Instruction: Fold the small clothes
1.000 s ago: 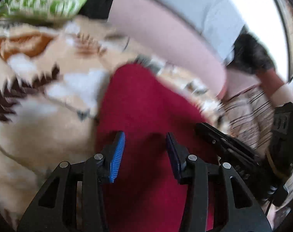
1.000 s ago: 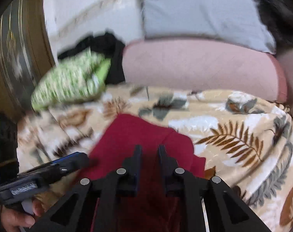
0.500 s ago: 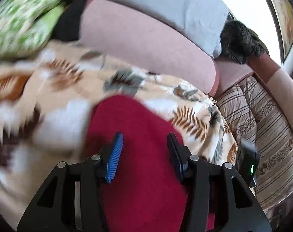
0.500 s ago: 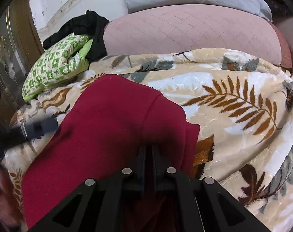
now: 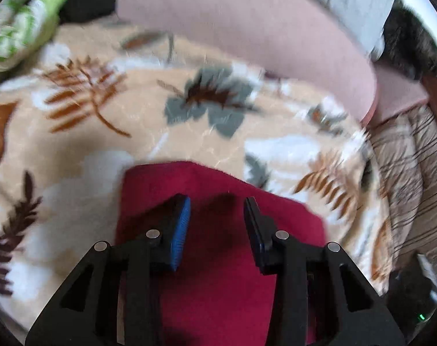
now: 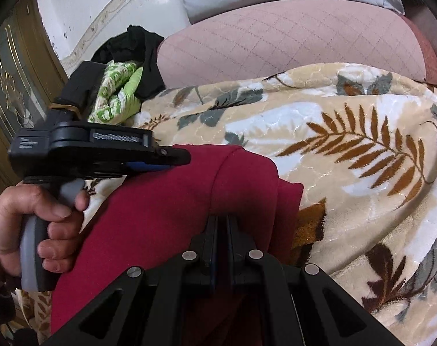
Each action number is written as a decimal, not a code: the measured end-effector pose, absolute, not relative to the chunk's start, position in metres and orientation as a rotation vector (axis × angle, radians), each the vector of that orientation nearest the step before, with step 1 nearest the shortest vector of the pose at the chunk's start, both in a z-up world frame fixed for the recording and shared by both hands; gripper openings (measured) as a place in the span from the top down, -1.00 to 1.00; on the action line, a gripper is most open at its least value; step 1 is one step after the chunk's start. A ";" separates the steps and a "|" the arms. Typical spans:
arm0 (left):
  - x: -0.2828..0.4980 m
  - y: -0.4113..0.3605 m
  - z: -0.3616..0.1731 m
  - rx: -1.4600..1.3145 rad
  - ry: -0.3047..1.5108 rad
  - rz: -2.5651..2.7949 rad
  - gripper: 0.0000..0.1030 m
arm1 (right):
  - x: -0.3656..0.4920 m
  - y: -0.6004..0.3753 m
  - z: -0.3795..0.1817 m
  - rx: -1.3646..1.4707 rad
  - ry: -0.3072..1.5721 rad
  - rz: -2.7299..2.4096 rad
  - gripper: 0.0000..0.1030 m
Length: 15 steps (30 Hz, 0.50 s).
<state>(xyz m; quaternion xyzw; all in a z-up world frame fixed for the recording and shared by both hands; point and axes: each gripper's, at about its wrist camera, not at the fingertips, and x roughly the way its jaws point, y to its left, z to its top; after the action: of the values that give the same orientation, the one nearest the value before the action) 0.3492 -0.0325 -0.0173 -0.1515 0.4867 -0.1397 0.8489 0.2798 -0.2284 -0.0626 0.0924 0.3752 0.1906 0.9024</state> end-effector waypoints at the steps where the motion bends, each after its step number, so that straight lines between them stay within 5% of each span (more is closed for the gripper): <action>1: 0.337 -0.026 -0.007 -0.347 0.989 -0.308 0.27 | 0.280 -0.230 -0.060 0.202 0.781 0.405 0.94; 8: 0.227 -0.003 -0.002 -0.302 0.925 -0.413 0.27 | 0.246 -0.240 -0.004 0.232 0.728 0.374 0.87; 15: 0.149 0.003 -0.022 -0.353 0.867 -0.492 0.25 | 0.159 -0.168 0.009 -0.036 0.762 0.455 0.87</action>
<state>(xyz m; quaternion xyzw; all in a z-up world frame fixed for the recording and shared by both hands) 0.1489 0.0027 -0.0216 -0.1686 0.4135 -0.2347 0.8634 0.1591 -0.1683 0.0087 -0.0172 0.3686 0.2201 0.9030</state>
